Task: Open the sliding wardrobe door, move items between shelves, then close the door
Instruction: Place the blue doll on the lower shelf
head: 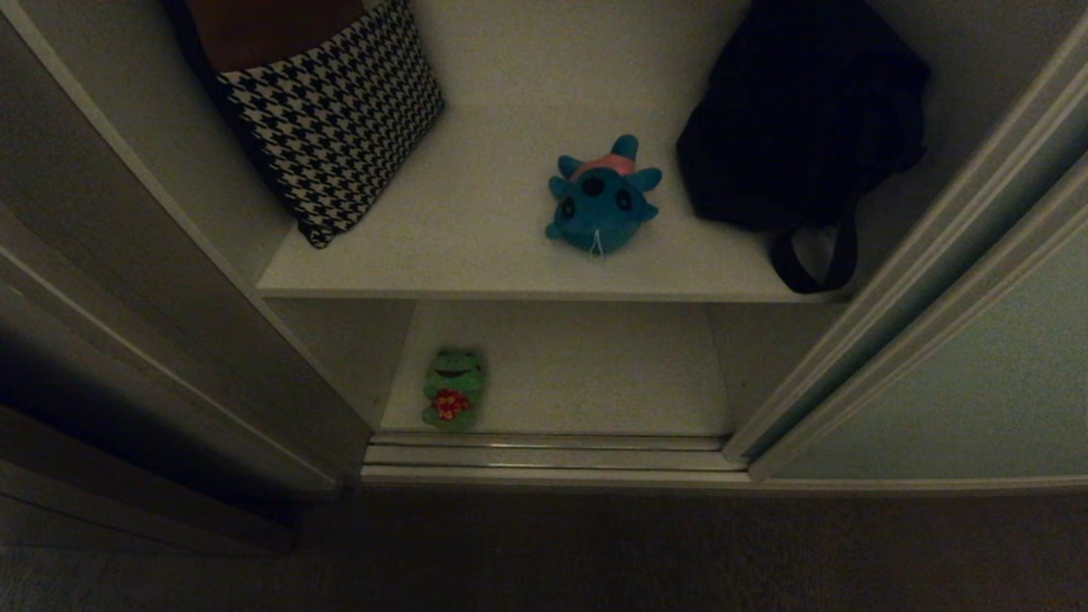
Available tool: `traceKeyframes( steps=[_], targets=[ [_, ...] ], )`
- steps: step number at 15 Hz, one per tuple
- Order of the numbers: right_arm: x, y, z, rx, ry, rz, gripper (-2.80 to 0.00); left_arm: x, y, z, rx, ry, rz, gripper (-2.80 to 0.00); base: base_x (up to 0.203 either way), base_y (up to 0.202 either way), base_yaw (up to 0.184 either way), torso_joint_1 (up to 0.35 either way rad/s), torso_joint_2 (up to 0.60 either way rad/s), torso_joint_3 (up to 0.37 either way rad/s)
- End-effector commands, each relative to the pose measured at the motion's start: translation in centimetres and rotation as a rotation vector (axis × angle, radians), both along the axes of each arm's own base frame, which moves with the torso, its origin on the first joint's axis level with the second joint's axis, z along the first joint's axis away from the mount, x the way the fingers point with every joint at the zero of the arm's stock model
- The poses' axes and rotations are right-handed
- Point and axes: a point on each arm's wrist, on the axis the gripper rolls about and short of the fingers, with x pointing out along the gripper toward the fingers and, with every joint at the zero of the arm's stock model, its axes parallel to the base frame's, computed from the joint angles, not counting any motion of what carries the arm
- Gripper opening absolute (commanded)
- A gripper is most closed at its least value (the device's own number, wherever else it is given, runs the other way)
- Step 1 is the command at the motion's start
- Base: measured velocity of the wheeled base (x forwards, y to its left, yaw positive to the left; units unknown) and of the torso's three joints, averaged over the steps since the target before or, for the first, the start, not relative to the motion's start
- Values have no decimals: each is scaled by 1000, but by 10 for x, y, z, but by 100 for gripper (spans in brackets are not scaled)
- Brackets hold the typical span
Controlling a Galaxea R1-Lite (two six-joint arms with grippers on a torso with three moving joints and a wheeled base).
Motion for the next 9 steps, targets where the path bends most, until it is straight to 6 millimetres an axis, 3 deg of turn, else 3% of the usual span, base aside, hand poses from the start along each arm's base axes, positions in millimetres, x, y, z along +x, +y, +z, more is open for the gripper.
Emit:
traceKeyframes(
  steps=[1, 3, 9],
  targets=[
    [0, 0, 0, 0, -1, -1, -280, 3, 0, -7, 8, 76, 3, -280, 0, 0, 0, 0, 0, 0],
    [0, 0, 0, 0, -1, 1, -280, 7, 0, -25, 22, 251, 40, -280, 0, 0, 0, 0, 0, 0],
    [0, 0, 0, 0, 0, 1, -280, 6, 0, -52, 22, 508, 41, -280, 0, 0, 0, 0, 0, 0]
  ],
)
